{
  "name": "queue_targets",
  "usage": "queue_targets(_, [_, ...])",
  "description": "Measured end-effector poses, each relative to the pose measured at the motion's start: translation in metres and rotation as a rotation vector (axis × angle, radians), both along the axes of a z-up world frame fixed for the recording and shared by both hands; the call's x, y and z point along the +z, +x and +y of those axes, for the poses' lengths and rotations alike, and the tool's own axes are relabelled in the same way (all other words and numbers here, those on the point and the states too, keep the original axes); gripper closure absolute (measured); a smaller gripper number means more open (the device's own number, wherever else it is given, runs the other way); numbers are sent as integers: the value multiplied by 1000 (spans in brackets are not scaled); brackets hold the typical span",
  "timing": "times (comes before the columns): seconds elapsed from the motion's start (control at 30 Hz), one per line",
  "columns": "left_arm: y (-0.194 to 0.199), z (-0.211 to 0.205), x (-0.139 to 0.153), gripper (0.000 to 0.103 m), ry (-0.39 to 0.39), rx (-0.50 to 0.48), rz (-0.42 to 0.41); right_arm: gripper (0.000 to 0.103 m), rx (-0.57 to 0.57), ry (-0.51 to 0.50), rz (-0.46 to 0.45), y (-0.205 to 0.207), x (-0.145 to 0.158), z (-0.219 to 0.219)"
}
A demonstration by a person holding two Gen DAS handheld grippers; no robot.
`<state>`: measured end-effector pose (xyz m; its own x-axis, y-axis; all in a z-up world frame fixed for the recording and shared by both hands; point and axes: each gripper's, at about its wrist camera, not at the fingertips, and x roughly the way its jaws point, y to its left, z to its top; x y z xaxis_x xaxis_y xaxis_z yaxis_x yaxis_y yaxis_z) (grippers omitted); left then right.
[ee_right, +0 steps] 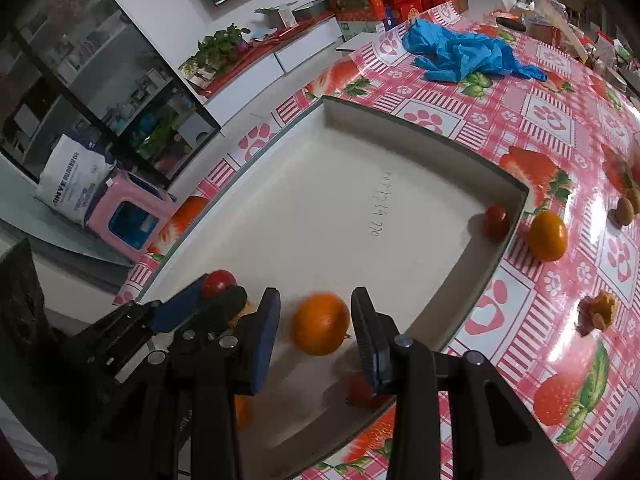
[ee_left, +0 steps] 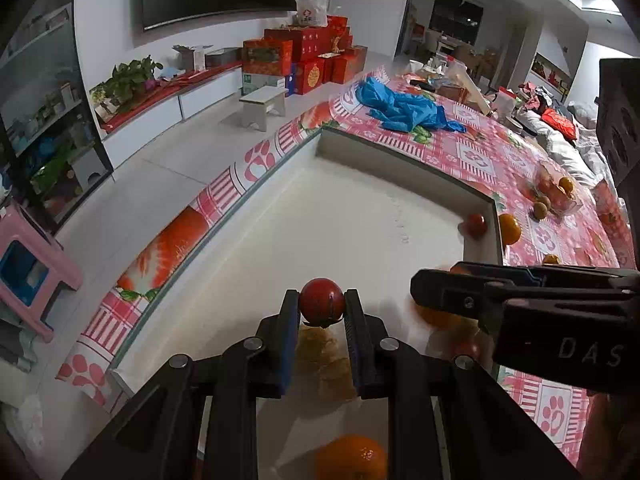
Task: Organize fruits
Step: 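Carry the orange and cherry tomato with both tools over the white tray, then open both tools to drop the orange and tomato into the tray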
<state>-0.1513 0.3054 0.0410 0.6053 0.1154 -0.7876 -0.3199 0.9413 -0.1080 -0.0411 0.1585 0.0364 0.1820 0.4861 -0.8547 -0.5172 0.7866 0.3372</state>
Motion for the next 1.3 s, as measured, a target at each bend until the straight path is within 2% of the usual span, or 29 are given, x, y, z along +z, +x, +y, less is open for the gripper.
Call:
queue_targets(0.03, [1,0,-2,80,-1,1,7,60,-1,3,2,0,0,0])
queue_targets(0.13, [1,-1,-5,79,4,3,24,44,-15,7,-1,1,3,-3])
queue_targets(0.2, [1,-2,-7,79,14,6,38,42,-21,7,-4,1,5,-4])
queue_targets(0.23, [1,-3,-7,75,18,6,43,42,-22,9,-5,1,6,-6])
queue_targets(0.27, [1,-4,-8,67,19,7,46,40,-23,9,-6,1,7,-7])
queue_targets(0.3, [1,-4,-7,40,32,20,47,38,-25,10,-8,1,8,-8])
queue_targets(0.33, [-2,-5,-4,16,48,39,32,31,-28,13,-9,1,10,-10])
queue_targets(0.37, [-4,-5,0,13,51,49,9,24,-34,13,-11,1,12,-13])
queue_targets(0.43, [-7,-7,7,13,36,39,-22,23,-46,14,-17,4,15,-18])
queue_targets(0.67, [0,-22,30,13,28,-23,-11,19,-107,41,-18,14,34,-52])
queue_targets(0.97, [14,-38,97,13,-72,-107,-82,18,-261,159,-57,38,83,-130])
queue_targets(1.1, [23,-50,131,13,-102,-149,-135,18,-339,187,-125,52,111,-170])
queue_targets(1.2, [32,-63,153,13,-80,-167,-179,18,-420,179,-157,63,118,-203])
queue_targets(1.3, [44,-80,154,13,-44,-190,-183,18,-478,88,-147,72,99,-224])
